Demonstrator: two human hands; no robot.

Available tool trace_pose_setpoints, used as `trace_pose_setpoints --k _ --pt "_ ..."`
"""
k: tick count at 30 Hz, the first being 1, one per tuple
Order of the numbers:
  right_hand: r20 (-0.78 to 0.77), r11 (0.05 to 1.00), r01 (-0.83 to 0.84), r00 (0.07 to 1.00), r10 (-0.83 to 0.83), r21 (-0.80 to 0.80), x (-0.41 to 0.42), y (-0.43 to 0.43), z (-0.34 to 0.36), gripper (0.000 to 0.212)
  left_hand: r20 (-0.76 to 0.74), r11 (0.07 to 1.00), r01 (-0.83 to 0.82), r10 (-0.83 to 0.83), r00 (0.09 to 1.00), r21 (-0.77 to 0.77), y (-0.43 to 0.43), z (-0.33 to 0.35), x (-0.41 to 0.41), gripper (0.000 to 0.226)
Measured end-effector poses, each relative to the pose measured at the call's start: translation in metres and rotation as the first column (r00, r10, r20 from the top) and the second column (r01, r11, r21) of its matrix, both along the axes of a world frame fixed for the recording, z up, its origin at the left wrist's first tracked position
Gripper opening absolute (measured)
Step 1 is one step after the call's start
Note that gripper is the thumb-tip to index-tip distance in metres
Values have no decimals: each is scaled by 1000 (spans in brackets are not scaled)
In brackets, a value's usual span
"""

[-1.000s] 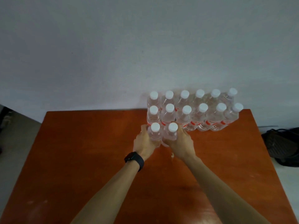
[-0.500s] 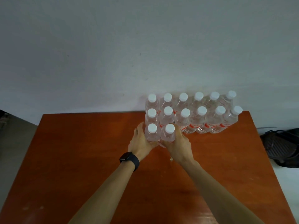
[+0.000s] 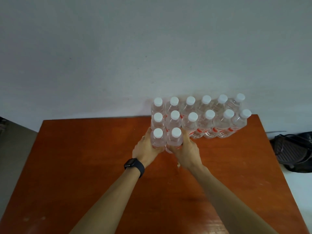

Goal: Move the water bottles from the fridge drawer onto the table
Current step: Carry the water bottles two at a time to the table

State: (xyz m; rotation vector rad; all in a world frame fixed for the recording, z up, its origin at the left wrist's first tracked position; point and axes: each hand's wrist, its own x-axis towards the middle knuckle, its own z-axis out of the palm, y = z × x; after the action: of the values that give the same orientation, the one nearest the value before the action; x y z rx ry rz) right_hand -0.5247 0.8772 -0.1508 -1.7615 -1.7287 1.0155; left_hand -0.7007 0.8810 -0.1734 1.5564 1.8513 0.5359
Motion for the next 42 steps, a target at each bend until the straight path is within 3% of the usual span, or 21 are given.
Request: trace_pose_setpoints --k 4,7,9,12,16,22,27,32,37,42 --pt "7 1000 1 1000 -1 -12 5 -4 2 87 97 998 3 3 995 -63 0 4 3 102" --pt "17 999 -14 1000 14 -49 15 -13 4 86 69 988 17 -6 998 -154 -6 -1 2 116" --pt "35 999 -14 999 16 -52 26 -24 7 77 -2 972 -16 16 1000 -234 -17 -1 3 107" --pt "88 996 -7 996 15 -90 52 -51 8 61 -121 941 -59 19 992 -334 -44 -1 11 70" --pt "206 996 49 978 -32 -77 103 -103 -3 34 -187 876 220 -325 927 -429 -80 5 56 42" --pt "337 959 275 911 -237 -71 222 -228 3 33 -201 700 650 -711 674 -294 -118 25 206 42" --pt "389 804 589 725 -569 78 336 -363 31 26 -280 458 885 -864 419 -88 -198 65 376 43" --pt "340 533 826 455 -823 184 430 -529 69 26 -288 147 989 -946 147 21 -333 98 533 45" --pt "330 225 935 129 -935 274 496 -685 104 27 -329 -141 986 -939 -104 91 -472 130 650 43" --pt "300 -6 938 -117 -947 347 543 -816 124 28 -316 -360 924 -898 -306 131 -588 139 751 39"
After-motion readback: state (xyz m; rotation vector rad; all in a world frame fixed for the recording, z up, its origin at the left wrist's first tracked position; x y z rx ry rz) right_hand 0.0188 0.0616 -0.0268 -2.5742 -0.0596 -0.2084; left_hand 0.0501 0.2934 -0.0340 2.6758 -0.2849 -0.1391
